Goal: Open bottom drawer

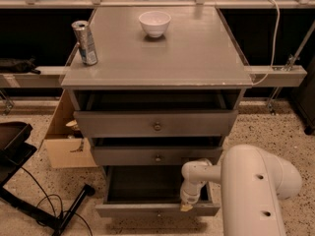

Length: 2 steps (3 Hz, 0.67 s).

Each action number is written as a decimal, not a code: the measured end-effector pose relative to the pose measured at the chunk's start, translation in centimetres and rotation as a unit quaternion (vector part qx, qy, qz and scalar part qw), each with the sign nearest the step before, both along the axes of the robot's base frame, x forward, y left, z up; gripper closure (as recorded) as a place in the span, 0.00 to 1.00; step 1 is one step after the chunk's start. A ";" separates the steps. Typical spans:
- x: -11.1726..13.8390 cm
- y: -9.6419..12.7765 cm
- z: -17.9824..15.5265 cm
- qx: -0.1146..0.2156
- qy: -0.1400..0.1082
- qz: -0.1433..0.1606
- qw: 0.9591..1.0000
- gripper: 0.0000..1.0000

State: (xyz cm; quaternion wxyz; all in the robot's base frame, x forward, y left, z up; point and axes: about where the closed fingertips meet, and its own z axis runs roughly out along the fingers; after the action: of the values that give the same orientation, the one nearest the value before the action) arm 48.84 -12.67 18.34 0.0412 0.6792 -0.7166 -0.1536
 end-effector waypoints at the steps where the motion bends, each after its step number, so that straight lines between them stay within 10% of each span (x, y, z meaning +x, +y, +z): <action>1: 0.0 0.0 0.0 0.000 0.000 0.000 1.000 0.75; 2: 0.0 0.0 0.0 0.000 0.000 0.000 1.000 0.52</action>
Offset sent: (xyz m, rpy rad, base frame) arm 0.0001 0.0000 0.0000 0.0000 0.0000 -0.0001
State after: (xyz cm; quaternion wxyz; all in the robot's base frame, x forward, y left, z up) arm 48.84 -12.67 18.34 0.0412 0.6791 -0.7166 -0.1536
